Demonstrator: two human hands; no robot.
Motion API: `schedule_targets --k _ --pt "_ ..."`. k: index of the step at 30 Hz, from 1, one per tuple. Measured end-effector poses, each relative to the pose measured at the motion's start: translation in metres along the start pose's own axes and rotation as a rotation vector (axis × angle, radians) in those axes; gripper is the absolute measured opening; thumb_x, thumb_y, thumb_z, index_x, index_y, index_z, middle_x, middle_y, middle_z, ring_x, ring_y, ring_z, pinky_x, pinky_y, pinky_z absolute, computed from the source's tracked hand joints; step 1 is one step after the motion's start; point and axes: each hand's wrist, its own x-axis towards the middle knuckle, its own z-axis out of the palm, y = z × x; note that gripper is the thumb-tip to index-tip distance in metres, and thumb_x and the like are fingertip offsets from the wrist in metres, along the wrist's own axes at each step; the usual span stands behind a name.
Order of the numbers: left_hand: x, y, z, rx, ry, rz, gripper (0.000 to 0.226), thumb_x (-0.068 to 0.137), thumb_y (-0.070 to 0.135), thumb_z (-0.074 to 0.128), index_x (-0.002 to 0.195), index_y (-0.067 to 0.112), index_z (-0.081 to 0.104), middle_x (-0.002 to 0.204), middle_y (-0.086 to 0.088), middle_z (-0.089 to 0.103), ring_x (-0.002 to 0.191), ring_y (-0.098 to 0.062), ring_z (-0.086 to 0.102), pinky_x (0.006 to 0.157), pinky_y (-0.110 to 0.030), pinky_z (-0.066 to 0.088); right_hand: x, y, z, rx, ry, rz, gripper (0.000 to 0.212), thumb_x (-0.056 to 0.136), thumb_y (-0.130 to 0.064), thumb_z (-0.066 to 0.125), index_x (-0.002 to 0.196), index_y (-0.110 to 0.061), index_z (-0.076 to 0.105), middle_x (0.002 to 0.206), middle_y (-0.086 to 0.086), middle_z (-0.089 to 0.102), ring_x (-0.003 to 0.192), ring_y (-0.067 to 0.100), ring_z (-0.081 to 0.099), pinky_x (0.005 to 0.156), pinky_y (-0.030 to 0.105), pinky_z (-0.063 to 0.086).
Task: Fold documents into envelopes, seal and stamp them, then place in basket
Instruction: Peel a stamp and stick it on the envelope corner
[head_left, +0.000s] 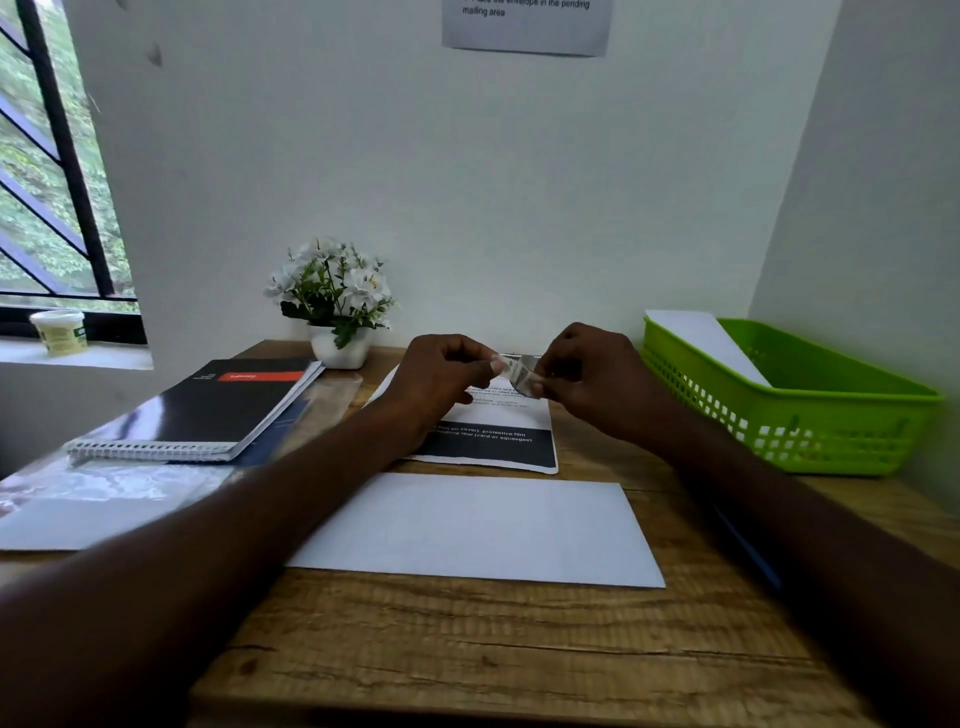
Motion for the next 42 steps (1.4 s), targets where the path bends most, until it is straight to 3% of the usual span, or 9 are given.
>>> schedule_targets --k 4,11,16,21,25,29,34,37,42 --pt "0.001 -0.001 0.001 0.019 -0.007 -0.010 0.004 0.089 0.015 0.079 0.090 0.012 0.077 0.077 0.002 0.075 0.072 -0.007 0.068 0.065 -0.025 0.055 -0.001 0.006 -0.005 -0.140 -0.095 0.039 0.016 0.079 -0.032 0.086 0.087 -0.019 0.080 0.090 -0.004 0.063 0.080 0.015 0.062 0.076 0.036 0.054" --pt "-0.001 0.000 0.002 0.007 -0.052 -0.025 0.016 0.088 0.018 0.080 0.098 0.006 0.078 0.087 -0.008 0.077 0.077 -0.011 0.069 0.070 -0.028 0.055 -0.001 0.011 -0.027 -0.430 -0.244 0.140 0.020 0.087 -0.023 0.069 0.093 -0.005 0.077 0.096 0.012 0.069 0.091 0.030 0.066 0.078 0.040 0.056" --pt "-0.002 0.000 0.003 0.018 -0.076 -0.023 0.014 0.087 0.019 0.080 0.097 0.009 0.079 0.093 -0.013 0.078 0.081 -0.013 0.070 0.070 -0.028 0.055 -0.007 0.012 -0.032 -0.470 -0.330 0.231 0.023 0.087 -0.042 0.069 0.092 -0.020 0.076 0.097 0.003 0.072 0.087 0.023 0.069 0.074 0.033 0.057" --pt "-0.004 0.002 0.004 0.023 -0.091 -0.023 0.010 0.087 0.018 0.080 0.093 0.011 0.079 0.094 -0.011 0.079 0.081 -0.012 0.070 0.068 -0.026 0.054 -0.006 0.008 -0.037 -0.483 -0.322 0.212 0.026 0.082 -0.036 0.075 0.107 -0.026 0.073 0.112 -0.001 0.058 0.104 0.023 0.061 0.077 0.033 0.048" --pt "-0.006 0.005 0.007 0.025 -0.090 -0.014 0.008 0.087 0.016 0.077 0.092 0.010 0.079 0.092 -0.010 0.079 0.081 -0.012 0.069 0.067 -0.026 0.052 -0.002 -0.011 -0.033 -0.164 -0.025 0.182 0.020 0.093 -0.041 0.070 0.093 -0.022 0.079 0.093 -0.007 0.072 0.086 0.011 0.067 0.078 0.033 0.052" --pt "-0.008 0.007 0.007 0.007 -0.088 0.026 0.017 0.089 0.022 0.078 0.097 0.007 0.079 0.094 -0.010 0.079 0.089 -0.016 0.074 0.072 -0.028 0.054 -0.007 -0.033 -0.018 0.264 -0.059 0.275 0.025 0.086 -0.048 0.079 0.088 -0.023 0.080 0.069 -0.016 0.073 0.062 0.001 0.069 0.058 0.016 0.049" --pt "-0.010 0.010 0.006 -0.096 -0.123 0.016 0.021 0.089 0.022 0.077 0.100 0.004 0.078 0.097 -0.012 0.080 0.100 -0.023 0.076 0.086 -0.037 0.055 -0.009 -0.031 -0.006 0.573 -0.018 0.332 0.024 0.084 -0.027 0.084 0.089 -0.004 0.079 0.080 0.012 0.077 0.081 0.025 0.078 0.074 0.037 0.061" --pt "-0.011 0.011 0.005 -0.185 -0.144 -0.020 0.027 0.091 0.022 0.074 0.105 -0.001 0.075 0.098 -0.017 0.079 0.102 -0.025 0.076 0.096 -0.040 0.054 -0.008 -0.033 -0.006 0.673 0.007 0.368 0.024 0.082 -0.022 0.086 0.091 -0.001 0.078 0.086 0.019 0.077 0.086 0.032 0.077 0.082 0.040 0.063" --pt "-0.013 0.014 0.006 -0.314 -0.098 -0.052 0.033 0.092 0.020 0.074 0.109 -0.008 0.072 0.099 -0.024 0.077 0.099 -0.031 0.077 0.094 -0.040 0.059 -0.005 -0.039 -0.006 0.784 0.032 0.415 0.018 0.083 -0.016 0.084 0.091 -0.001 0.079 0.090 0.020 0.077 0.086 0.029 0.077 0.087 0.043 0.063"
